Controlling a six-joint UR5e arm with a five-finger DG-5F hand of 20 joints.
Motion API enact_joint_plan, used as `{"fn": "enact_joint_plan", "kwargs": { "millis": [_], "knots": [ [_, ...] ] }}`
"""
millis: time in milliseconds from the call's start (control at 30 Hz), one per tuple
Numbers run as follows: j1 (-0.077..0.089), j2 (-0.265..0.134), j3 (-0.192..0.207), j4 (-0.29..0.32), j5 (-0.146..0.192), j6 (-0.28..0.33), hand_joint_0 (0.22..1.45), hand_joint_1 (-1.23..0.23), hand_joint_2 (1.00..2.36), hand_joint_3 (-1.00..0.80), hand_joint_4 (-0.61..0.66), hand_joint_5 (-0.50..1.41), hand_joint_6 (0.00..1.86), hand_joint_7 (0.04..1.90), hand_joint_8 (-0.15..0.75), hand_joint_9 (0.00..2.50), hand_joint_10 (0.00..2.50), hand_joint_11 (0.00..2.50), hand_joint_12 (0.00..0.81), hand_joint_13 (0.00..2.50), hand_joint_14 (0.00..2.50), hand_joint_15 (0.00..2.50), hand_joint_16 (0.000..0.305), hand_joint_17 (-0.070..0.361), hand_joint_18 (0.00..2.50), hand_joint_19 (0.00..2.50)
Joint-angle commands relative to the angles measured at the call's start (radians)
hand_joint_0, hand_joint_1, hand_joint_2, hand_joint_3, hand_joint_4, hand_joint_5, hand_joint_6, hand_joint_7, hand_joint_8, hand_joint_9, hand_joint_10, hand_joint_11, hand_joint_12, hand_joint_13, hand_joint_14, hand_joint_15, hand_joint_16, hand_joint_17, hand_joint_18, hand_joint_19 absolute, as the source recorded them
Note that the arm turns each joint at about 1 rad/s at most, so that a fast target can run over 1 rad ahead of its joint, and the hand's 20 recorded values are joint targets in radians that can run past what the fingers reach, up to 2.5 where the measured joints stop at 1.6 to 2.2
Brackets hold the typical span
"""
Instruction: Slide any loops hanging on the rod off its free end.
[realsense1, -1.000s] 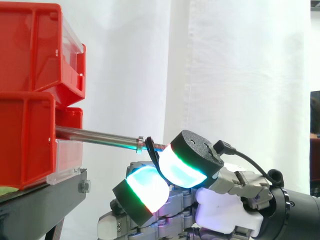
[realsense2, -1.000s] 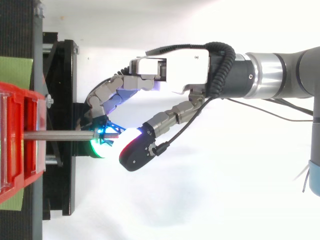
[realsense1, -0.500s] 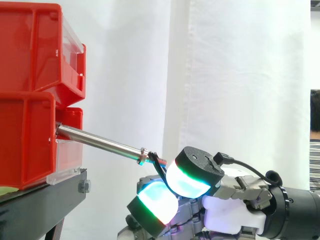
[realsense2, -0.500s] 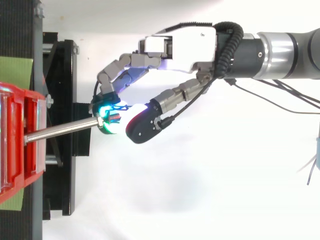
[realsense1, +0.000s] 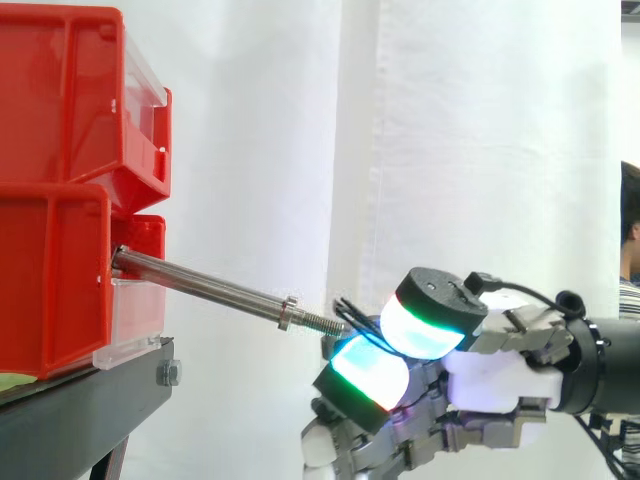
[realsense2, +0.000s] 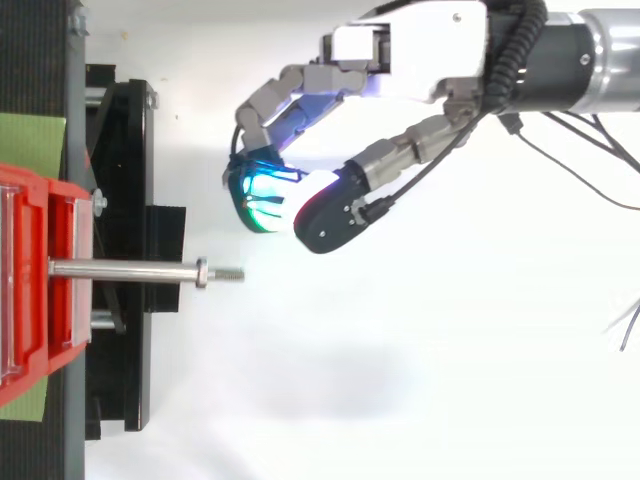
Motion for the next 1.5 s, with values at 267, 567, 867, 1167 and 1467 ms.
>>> {"fn": "enact_joint_plan", "kwargs": {
  "millis": [267, 567, 867, 1167, 1467],
  "knots": [
    [-0.009, 0.081, -0.087, -0.074, 0.038, 0.154, 0.59, -0.64, 1.02, -0.21, 0.06, -0.18, 0.83, 1.21, 0.257, 0.64, 0.00, 0.14, 0.283, 0.58, 0.00, 0.04, 0.034, 0.077, 0.53, 0.30],
    [-0.001, 0.081, -0.076, -0.081, 0.066, 0.333, 0.63, -0.73, 1.02, -0.25, 0.01, -0.19, 0.82, 1.14, 0.242, 0.62, 0.00, 0.13, 0.279, 0.59, 0.00, 0.03, 0.034, 0.076, 0.58, 0.28],
    [0.007, 0.081, -0.075, -0.076, 0.127, 0.370, 0.65, -0.79, 1.01, -0.33, 0.02, -0.19, 0.81, 1.11, 0.234, 0.61, 0.01, 0.12, 0.277, 0.60, 0.00, 0.05, 0.035, 0.078, 0.60, 0.27],
    [0.010, 0.081, -0.075, -0.076, 0.127, 0.372, 0.68, -0.83, 1.01, -0.40, 0.02, -0.20, 0.82, 1.10, 0.227, 0.60, 0.00, 0.12, 0.276, 0.61, 0.00, 0.04, 0.035, 0.079, 0.62, 0.27],
    [0.014, 0.081, -0.075, -0.081, 0.129, 0.372, 0.65, -0.79, 1.01, -0.38, 0.04, -0.20, 0.82, 1.11, 0.230, 0.60, 0.00, 0.12, 0.271, 0.60, 0.00, 0.05, 0.034, 0.077, 0.60, 0.28]
  ]
}}
